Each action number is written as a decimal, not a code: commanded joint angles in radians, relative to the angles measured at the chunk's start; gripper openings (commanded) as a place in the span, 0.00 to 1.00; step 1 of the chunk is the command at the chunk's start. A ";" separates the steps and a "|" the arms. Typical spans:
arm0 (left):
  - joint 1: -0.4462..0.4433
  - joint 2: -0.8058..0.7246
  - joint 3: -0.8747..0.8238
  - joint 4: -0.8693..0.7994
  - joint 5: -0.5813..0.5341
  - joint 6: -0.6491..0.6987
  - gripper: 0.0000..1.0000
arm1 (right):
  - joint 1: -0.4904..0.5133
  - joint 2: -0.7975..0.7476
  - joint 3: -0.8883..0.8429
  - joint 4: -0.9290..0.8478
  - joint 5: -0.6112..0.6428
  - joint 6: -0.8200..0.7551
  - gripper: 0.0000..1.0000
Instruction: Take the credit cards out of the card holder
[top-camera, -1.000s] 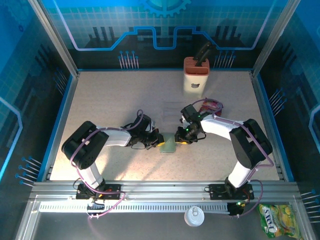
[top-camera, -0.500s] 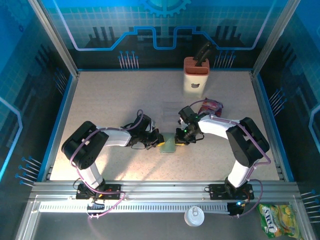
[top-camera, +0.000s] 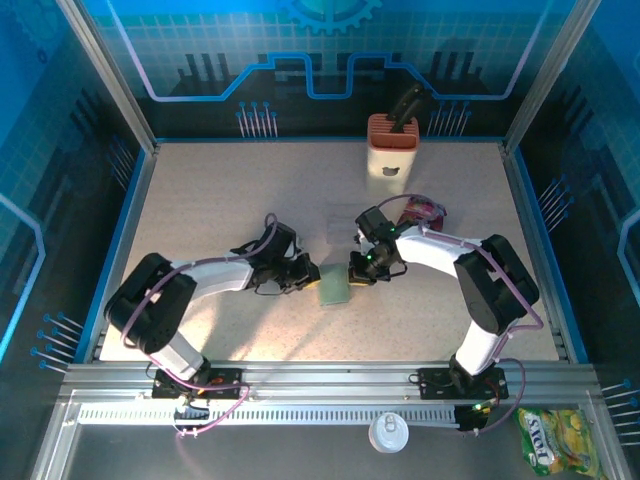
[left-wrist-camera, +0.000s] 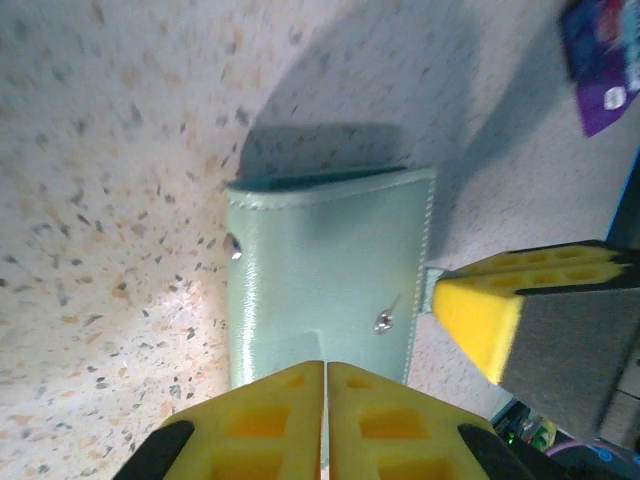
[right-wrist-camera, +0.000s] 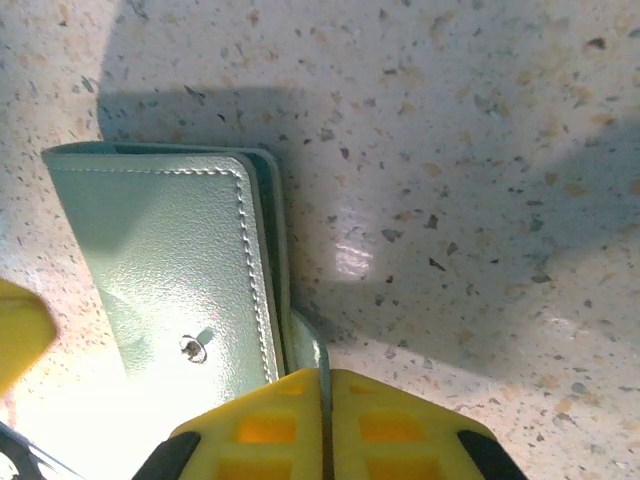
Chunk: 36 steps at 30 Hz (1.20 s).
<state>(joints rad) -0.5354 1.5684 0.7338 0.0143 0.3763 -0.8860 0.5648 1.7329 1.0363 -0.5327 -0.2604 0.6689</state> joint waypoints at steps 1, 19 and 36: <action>0.025 -0.058 0.017 -0.043 -0.046 0.062 0.10 | 0.018 -0.036 0.054 -0.081 0.022 -0.031 0.05; 0.051 -0.171 0.063 -0.169 -0.130 0.180 0.13 | 0.102 -0.070 0.263 -0.297 0.102 -0.090 0.05; 0.048 -0.160 0.029 -0.168 -0.127 0.173 0.13 | 0.133 -0.036 0.387 -0.378 0.128 -0.175 0.06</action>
<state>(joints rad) -0.4908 1.3891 0.7769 -0.1589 0.2359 -0.7071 0.6857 1.6943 1.4014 -0.8639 -0.1551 0.5266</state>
